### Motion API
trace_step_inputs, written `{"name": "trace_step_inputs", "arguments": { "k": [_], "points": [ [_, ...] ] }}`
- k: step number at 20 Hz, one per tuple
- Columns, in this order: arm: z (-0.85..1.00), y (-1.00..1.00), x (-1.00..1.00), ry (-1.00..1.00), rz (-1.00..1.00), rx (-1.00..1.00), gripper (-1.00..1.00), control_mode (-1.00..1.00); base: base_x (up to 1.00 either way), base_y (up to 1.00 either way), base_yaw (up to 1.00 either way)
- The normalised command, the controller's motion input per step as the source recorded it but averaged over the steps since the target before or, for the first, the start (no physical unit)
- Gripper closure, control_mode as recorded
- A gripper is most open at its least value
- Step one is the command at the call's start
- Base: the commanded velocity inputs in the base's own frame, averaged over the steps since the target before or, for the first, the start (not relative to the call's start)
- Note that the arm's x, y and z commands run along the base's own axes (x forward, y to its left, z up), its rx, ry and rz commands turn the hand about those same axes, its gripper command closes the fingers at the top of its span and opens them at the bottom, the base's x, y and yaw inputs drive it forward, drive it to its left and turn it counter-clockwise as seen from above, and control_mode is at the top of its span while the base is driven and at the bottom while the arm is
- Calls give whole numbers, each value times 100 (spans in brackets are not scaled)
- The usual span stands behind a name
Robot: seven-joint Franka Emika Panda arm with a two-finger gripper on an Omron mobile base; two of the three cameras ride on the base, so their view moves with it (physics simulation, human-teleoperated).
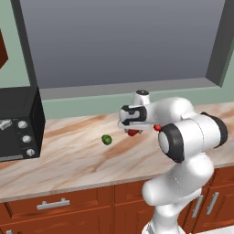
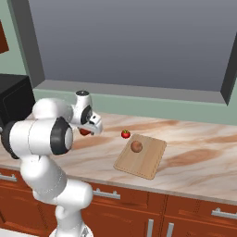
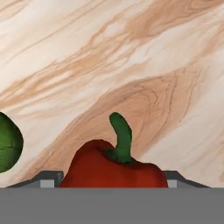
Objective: Place the avocado, onion, tomato, and bell pepper on the cutting board.
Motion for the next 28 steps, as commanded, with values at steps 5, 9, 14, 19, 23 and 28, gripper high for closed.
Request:
{"name": "trace_step_inputs", "arguments": {
  "k": [5, 9, 14, 19, 23, 28],
  "points": [
    [79, -23, -64, -10, 0, 0, 100, -100, 0, 0, 0],
    [80, -33, -77, -13, 0, 0, 100, -100, 0, 0, 0],
    [83, -39, -82, -14, 0, 0, 100, -100, 0, 0, 0],
    [73, -49, -80, -11, 0, 0, 100, -100, 0, 0, 0],
    [46, -58, -71, -4, -4, 0, 100, -100, 0, 0, 0],
    [23, -61, -51, 0, -5, 0, 100, -100, 0, 0, 0]
  ]
}}
